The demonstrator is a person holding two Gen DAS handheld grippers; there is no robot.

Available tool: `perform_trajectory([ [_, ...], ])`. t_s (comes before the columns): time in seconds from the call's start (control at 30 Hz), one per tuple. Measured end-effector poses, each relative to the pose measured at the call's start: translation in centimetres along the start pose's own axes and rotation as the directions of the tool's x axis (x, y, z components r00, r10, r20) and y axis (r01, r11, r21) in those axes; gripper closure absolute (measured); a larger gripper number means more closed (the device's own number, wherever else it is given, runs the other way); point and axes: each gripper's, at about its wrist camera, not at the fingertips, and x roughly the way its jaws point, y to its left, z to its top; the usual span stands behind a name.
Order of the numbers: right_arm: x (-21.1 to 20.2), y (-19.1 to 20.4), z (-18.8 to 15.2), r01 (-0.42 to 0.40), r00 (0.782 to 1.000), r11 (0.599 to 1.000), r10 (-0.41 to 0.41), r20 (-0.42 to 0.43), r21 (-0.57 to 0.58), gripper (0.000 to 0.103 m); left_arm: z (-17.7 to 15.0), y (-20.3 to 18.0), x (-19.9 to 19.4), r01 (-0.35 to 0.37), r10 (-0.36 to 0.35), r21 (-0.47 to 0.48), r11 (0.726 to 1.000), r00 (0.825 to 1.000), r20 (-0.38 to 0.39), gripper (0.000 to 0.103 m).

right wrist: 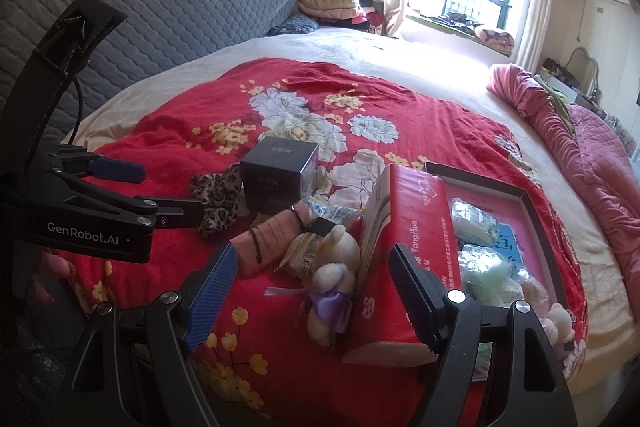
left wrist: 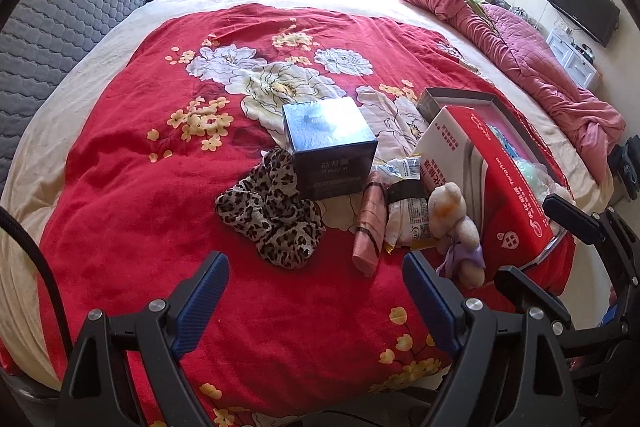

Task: Organize soft objects
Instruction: 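Bring both open tools down over the pink tube and small bear, then grasp the pink tube with the left tool while the right tool grasps the small bear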

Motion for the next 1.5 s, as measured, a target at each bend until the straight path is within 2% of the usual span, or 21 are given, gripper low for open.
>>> perform_trajectory([
  [0.2, 1.8, 1.6, -0.7, 0.072, 0.997, 0.99, -0.076, -0.027, -0.123, 0.024, 0.0, -0.1, 1.5, 0.017, -0.017, 0.004, 1.0, 0.999, -0.029, 0.015],
  [0.33, 3.2, 2.3, -1.2, 0.089, 0.994, 0.98, -0.098, -0.045, -0.179, 0.024, 0.3, -0.3, 2.8, 0.025, -0.024, 0.015, 1.0, 0.998, -0.056, 0.015],
  [0.7, 6.0, 3.9, -2.1, 0.17, 0.978, 0.922, -0.201, -0.057, -0.347, 0.025, 1.4, -1.2, 6.4, 0.05, -0.043, 0.054, 0.997, 0.992, -0.12, 0.015],
  [0.77, 6.6, 4.0, -2.2, 0.178, 0.974, 0.912, -0.216, -0.064, -0.368, 0.028, 1.7, -1.2, 7.1, 0.059, -0.051, 0.058, 0.997, 0.99, -0.135, 0.015],
  [0.9, 8.0, 4.2, -2.6, 0.196, 0.963, 0.889, -0.254, -0.088, -0.414, 0.046, 2.0, -1.2, 8.2, 0.105, -0.096, 0.049, 0.993, 0.984, -0.149, 0.015],
  [1.03, 9.4, 3.7, -3.0, 0.209, 0.951, 0.88, -0.284, -0.12, -0.428, 0.046, 2.3, -1.4, 8.9, 0.111, -0.101, 0.057, 0.992, 0.983, -0.156, 0.015],
  [1.23, 10.9, 3.3, -3.1, 0.201, 0.951, 0.878, -0.281, -0.127, -0.434, 0.046, 2.6, -1.5, 9.8, 0.099, -0.085, 0.078, 0.992, 0.983, -0.162, 0.017],
  [1.3, 11.3, 3.3, -3.1, 0.208, 0.949, 0.872, -0.289, -0.123, -0.444, 0.046, 2.7, -1.3, 10.2, 0.106, -0.092, 0.078, 0.991, 0.982, -0.168, 0.022],
  [1.37, 11.8, 3.5, -3.3, 0.217, 0.945, 0.857, -0.304, -0.118, -0.468, 0.046, 2.7, -1.3, 10.5, 0.109, -0.093, 0.086, 0.99, 0.981, -0.169, 0.026],
  [1.5, 12.8, 3.4, -3.9, 0.264, 0.927, 0.795, -0.365, -0.084, -0.546, 0.063, 2.8, -1.4, 10.9, 0.142, -0.124, 0.091, 0.986, 0.977, -0.174, 0.032],
])
